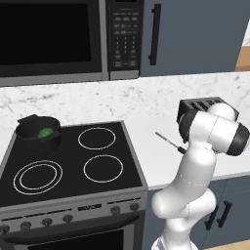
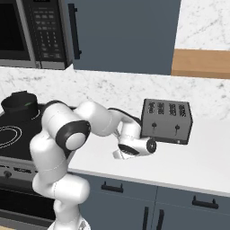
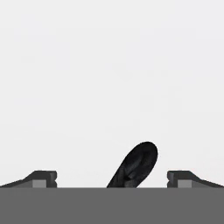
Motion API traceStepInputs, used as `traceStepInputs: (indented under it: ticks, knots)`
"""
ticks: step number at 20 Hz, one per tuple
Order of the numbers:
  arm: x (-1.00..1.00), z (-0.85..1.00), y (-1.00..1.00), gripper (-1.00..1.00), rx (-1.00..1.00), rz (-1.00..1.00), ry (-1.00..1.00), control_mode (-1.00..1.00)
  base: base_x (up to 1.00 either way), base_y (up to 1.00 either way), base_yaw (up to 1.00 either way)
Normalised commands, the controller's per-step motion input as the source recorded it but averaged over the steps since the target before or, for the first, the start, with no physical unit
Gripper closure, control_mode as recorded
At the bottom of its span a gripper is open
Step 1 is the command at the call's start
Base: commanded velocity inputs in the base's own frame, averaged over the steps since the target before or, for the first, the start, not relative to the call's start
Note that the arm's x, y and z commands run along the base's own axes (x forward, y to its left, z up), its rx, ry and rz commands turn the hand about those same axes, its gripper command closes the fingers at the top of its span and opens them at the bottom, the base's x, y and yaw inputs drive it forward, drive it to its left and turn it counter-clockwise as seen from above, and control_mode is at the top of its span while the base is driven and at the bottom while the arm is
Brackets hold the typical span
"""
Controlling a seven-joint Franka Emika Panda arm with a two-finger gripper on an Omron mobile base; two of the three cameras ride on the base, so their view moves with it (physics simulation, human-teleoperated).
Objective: Put the lemon and broccoli in the pot. Retrieve the spatula and lightly stir the vegetables in the pot.
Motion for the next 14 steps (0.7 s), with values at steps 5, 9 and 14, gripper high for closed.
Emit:
traceStepInputs:
  ticks: [5,9,14]
  knots:
    - [0.31,-0.1,-0.09,-1.0,0.01,0.0,0.01,-1.0,0.0,0.0,0.0]
    - [0.08,-0.29,-0.07,-1.0,0.0,-0.01,0.01,-1.0,0.0,0.0,0.0]
    - [0.0,-0.47,0.0,1.0,0.0,0.0,0.01,-1.0,0.0,0.0,0.0]
